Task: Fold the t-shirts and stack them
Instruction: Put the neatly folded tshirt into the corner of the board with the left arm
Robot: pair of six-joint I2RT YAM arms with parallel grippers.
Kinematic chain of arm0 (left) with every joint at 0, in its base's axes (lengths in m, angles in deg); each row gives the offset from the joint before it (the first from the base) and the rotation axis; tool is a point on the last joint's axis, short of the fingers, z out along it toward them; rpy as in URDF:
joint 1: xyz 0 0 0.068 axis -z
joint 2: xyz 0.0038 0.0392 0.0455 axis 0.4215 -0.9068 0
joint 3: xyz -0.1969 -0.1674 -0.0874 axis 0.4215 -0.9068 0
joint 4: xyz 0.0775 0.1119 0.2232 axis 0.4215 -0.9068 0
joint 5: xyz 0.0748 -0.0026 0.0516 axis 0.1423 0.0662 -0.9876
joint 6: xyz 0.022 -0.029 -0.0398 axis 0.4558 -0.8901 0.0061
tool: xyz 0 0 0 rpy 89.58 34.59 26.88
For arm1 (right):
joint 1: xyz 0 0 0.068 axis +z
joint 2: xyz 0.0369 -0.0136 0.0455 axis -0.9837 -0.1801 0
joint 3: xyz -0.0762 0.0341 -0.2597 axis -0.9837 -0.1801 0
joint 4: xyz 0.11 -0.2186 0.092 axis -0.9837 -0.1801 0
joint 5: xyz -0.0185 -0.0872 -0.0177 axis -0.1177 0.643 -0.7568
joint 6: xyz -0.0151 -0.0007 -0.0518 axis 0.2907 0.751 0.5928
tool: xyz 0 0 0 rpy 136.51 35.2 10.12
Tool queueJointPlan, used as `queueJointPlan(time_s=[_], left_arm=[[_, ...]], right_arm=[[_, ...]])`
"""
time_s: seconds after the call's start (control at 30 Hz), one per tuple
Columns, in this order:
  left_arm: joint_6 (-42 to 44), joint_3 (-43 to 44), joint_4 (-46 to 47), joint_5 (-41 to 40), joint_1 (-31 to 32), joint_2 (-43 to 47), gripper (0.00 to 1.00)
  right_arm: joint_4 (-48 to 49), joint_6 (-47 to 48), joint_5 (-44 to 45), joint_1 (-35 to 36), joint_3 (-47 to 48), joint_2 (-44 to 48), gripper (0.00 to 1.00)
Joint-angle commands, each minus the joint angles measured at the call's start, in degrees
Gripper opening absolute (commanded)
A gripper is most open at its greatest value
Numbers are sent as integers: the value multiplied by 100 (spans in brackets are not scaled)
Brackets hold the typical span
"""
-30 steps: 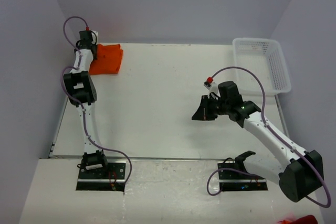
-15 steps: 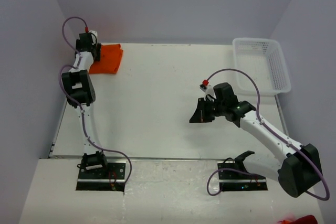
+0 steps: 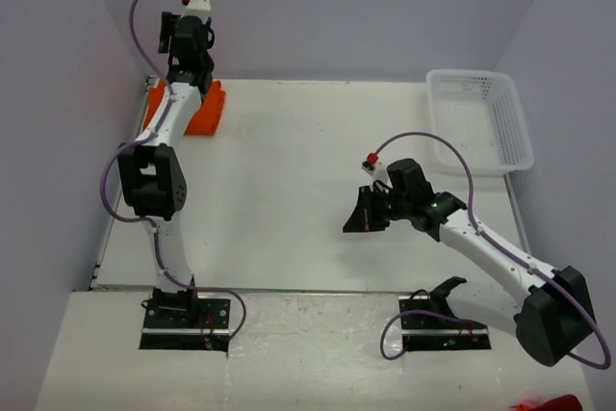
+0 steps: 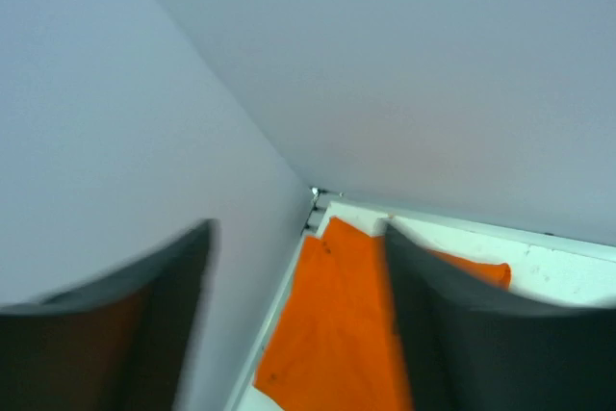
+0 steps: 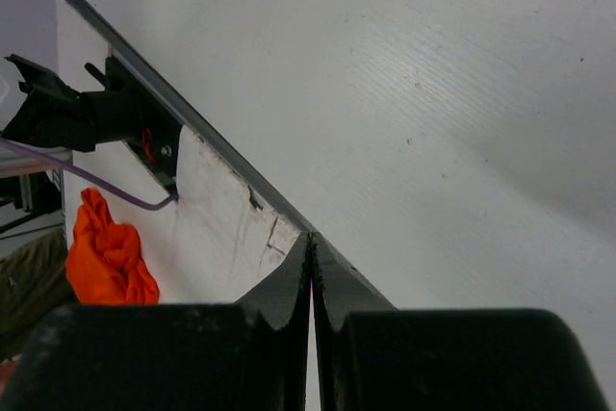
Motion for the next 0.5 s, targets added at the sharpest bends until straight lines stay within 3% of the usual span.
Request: queueJointPlan(time_s=[0.0,0.07,0.1,0.17,0.33,0.47], left_arm=[[-595,654,-1279,324,-78,-298,57],[-1254,1217,-2214,904,-78,-606,30],[-1482,1410,-2486,1019,-78,-685,0],[-2316,1360,-2901,1727,-87,-660,0],[-3837,-396,-2156,3241,-35,436,0],[-3929,-1241,-1944,3183,247,1010,0]], right_arm=[[169,-158,92,79,-10,349,0],[90,-184,154,114,-1,499,0],[72,-211,180,123,-10,560,0],[-24,-263,381,167,-54,805,0],[-410,-185,1216,176,-63,1167,0],[-447,-176,1674,176,-194,1386,0]])
